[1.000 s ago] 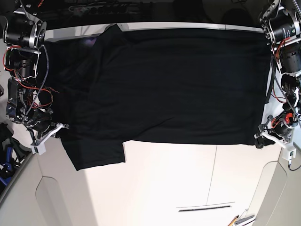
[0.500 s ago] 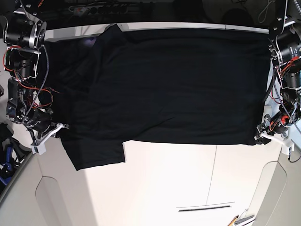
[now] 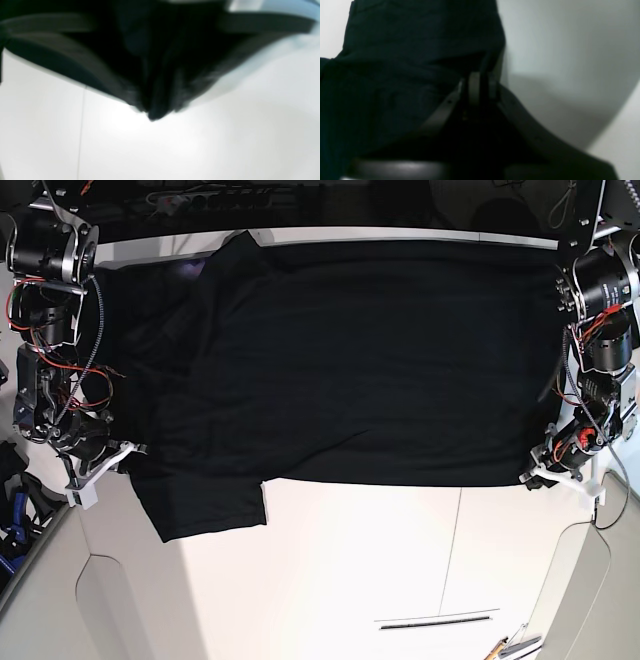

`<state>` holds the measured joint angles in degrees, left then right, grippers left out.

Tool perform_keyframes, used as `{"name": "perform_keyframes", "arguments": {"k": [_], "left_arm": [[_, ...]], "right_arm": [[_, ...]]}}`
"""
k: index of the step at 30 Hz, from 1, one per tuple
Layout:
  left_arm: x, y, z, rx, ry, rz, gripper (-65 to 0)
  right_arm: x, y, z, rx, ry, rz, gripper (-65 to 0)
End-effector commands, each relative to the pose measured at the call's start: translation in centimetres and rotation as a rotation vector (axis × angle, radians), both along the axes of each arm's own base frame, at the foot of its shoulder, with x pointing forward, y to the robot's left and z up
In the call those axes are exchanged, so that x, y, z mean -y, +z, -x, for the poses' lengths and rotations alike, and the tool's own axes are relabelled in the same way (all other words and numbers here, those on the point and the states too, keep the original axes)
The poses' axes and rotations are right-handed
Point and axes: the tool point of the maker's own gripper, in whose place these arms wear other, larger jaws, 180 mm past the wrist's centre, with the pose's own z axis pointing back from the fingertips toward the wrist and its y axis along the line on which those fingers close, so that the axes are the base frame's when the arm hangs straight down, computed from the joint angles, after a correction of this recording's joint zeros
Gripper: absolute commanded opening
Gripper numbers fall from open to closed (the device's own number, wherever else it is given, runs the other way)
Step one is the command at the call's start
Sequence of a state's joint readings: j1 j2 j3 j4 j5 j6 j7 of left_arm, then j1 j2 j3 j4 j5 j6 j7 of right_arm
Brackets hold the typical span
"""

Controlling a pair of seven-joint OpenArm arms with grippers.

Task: Fold the T-shirt properly
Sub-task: 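Fold the hem up over the body toward the collar with both grippers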

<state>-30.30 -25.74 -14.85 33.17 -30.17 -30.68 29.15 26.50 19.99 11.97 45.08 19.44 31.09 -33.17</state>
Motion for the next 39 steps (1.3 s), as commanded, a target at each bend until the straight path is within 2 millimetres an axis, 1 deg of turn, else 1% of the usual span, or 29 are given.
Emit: {"name": "perform_keyframes", "arguments": {"k": [1,2,6,8,10,12,14,19,21,24,27,31,36,39], "left_arm": [[-1.1,2.0,-1.1,0.053,0.012,-0.015,-60.8],[-1.3,2.2,-1.2,0.063,0.017,-0.016,-65.0],[-2.0,3.4,-1.6,0.097,0.017,-0.041,-65.0],[-1.8,4.4,-1.7,0.127,-0.028,-0.046,-65.0],[-1.4,5.3,-1.4,0.146,-0.064,-0.033,-65.0],[-1.0,5.9,-0.7,0.151,-0.095,-0.033,-65.0],[-0.8,6.3,0.3,0.152,-0.121,-0.046,-65.0],[-0.5,7.4,3.4,0.152,-0.158,-0.053,-65.0],[-0.6,7.8,4.8,0.148,-0.164,-0.047,-65.0],[-1.0,8.4,6.6,0.145,-0.16,-0.035,-65.0],[-1.8,8.3,8.5,0.13,-0.137,-0.004,-65.0],[-2.4,7.0,11.0,0.084,-0.114,0.047,-65.0],[-1.5,4.8,13.8,-0.001,-0.146,0.096,-65.0],[-0.7,4.2,15.1,-0.024,-0.188,0.121,-65.0]], "right_arm": [[0.8,1.5,-1.1,0.04,-0.006,0.014,-65.0],[0.8,1.6,-1.2,0.043,-0.006,0.015,-65.0],[0.7,3.1,-1.9,0.08,0.01,0.035,-65.0],[0.6,4.1,-2.0,0.083,0.03,0.056,-65.0],[0.3,4.9,-1.7,0.089,0.054,0.077,-65.0],[-0.2,5.5,-0.8,0.108,0.08,0.097,-65.0],[-0.8,5.9,0.5,0.122,0.109,0.121,-65.0],[-2.1,6.2,4.6,0.116,0.186,0.196,-65.0],[-2.3,6.5,6.0,0.115,0.194,0.217,-65.0],[-1.7,7.1,7.5,0.132,0.178,0.239,-65.0],[-0.5,7.8,8.8,0.134,0.147,0.26,-65.0],[1.0,8.2,10.6,0.104,0.098,0.235,-65.0],[2.1,7.9,12.3,0.031,0.058,0.164,-65.0],[2.5,8.0,12.5,0.024,0.046,0.152,-65.0]]}}
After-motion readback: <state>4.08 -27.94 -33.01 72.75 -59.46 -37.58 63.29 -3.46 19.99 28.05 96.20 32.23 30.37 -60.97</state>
